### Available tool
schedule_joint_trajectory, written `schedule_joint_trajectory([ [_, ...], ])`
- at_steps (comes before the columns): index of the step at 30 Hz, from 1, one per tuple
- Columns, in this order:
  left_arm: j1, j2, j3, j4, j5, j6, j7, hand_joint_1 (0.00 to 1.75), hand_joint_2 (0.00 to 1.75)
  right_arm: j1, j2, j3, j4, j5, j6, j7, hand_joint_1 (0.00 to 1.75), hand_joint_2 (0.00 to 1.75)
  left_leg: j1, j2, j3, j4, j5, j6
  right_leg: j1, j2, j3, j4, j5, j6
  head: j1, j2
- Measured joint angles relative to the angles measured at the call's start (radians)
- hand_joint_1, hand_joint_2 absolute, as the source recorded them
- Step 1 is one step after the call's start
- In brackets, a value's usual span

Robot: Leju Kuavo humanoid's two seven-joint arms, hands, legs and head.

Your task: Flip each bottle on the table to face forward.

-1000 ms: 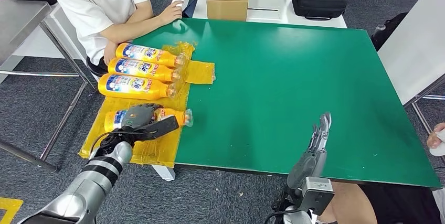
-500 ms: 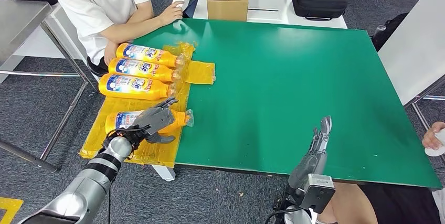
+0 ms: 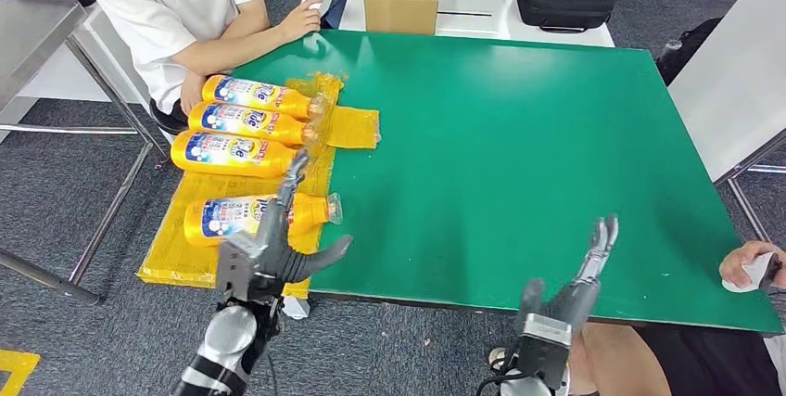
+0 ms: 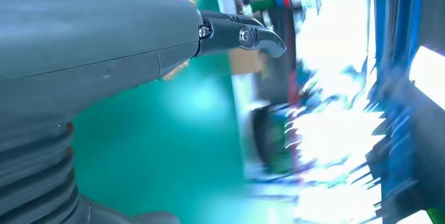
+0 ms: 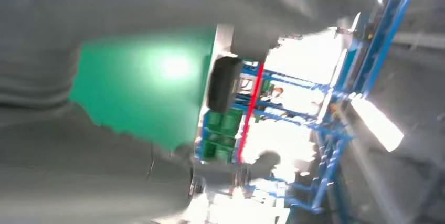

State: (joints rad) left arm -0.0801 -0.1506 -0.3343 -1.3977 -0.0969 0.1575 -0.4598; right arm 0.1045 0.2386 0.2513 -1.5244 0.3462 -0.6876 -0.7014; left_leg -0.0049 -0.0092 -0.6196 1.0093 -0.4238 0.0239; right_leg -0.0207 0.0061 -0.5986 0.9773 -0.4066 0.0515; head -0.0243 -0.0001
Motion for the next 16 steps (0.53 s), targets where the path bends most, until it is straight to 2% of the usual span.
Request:
schedule_joint_trajectory([
  [3, 0.089, -0.06, -0.038, -0.097, 0.163, 0.046, -0.058, 0.0, 1.75, -0.005, 0.017, -0.003, 0.012, 0.052, -0.006, 0.0, 0.0, 1.75, 0.001, -0.001, 0.0, 0.0, 0.0, 0.0, 0.0, 0.0, 0.0, 0.0, -0.001, 0.0, 0.0, 0.0],
  [5, 0.125, -0.081, -0.055, -0.134, 0.199, 0.061, -0.079, 0.0, 1.75, -0.008, 0.026, -0.006, 0.022, 0.065, -0.007, 0.0, 0.0, 1.75, 0.001, -0.001, 0.0, 0.0, 0.0, 0.0, 0.001, 0.0, 0.001, 0.0, -0.002, -0.001, 0.0, 0.0],
  [12, 0.138, -0.084, -0.052, -0.14, 0.197, 0.128, -0.131, 0.0, 1.75, -0.018, 0.039, -0.011, 0.045, 0.148, -0.007, 0.0, 0.0, 1.75, 0.001, -0.001, 0.0, 0.0, 0.0, 0.0, 0.001, 0.0, 0.001, 0.0, -0.001, -0.001, 0.0, 0.0],
  [16, 0.157, -0.084, -0.044, -0.14, 0.166, 0.154, -0.153, 0.0, 1.75, -0.022, 0.044, -0.012, 0.059, 0.126, -0.007, 0.0, 0.0, 1.75, 0.001, -0.001, 0.0, 0.0, 0.0, 0.0, 0.0, 0.0, 0.001, 0.0, -0.001, -0.001, 0.001, 0.0],
])
